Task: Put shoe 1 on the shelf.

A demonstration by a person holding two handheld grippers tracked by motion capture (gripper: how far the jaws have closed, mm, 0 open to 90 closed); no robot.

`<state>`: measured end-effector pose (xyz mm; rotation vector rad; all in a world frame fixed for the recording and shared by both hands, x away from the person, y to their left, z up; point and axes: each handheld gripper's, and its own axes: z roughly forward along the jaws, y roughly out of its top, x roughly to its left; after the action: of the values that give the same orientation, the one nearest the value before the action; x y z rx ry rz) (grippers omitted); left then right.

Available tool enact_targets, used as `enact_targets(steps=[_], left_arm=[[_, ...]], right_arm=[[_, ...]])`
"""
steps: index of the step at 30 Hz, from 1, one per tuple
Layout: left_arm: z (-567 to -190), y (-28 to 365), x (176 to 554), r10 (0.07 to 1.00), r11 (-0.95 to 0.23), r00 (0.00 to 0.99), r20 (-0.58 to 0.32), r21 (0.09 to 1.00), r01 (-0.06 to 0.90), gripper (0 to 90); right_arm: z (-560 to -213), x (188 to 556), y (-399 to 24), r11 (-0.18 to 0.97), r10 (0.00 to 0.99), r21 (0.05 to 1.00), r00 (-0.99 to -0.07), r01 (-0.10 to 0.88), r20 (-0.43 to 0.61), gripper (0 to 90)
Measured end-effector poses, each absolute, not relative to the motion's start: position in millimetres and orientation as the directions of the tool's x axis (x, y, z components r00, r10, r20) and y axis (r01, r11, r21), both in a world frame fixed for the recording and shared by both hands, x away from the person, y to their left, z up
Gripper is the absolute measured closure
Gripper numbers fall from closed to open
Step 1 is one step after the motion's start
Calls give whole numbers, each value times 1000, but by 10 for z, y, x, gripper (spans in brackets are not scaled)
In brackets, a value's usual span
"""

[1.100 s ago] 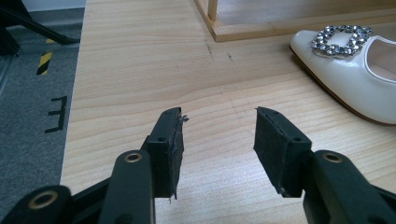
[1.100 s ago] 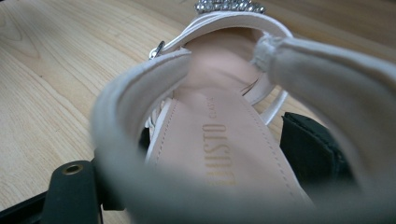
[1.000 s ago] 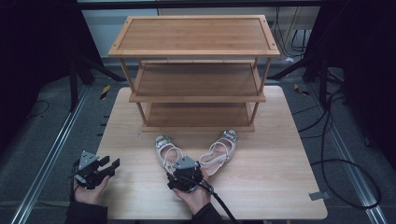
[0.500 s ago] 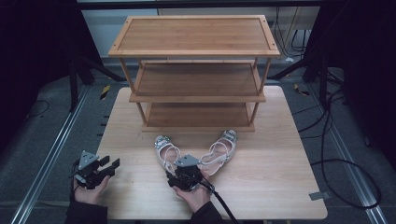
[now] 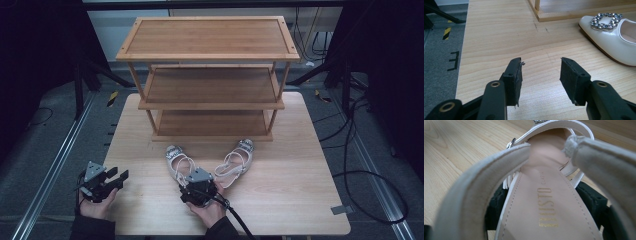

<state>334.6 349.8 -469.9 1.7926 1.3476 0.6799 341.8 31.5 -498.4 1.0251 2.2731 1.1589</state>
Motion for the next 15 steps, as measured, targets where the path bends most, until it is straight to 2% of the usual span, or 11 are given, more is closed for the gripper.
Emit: enact_targets(steps=[9, 15], left_arm=[[-4697, 3506, 3346, 954, -138, 297, -33, 832, 537, 510], [-4699, 3513, 3348, 955, -132, 293, -38, 832, 539, 510]], right_arm=[[-4986, 3399, 329, 378, 763, 821, -646, 427, -15, 360], [-4949, 3398, 296, 331, 779, 840, -627, 430, 14, 377]])
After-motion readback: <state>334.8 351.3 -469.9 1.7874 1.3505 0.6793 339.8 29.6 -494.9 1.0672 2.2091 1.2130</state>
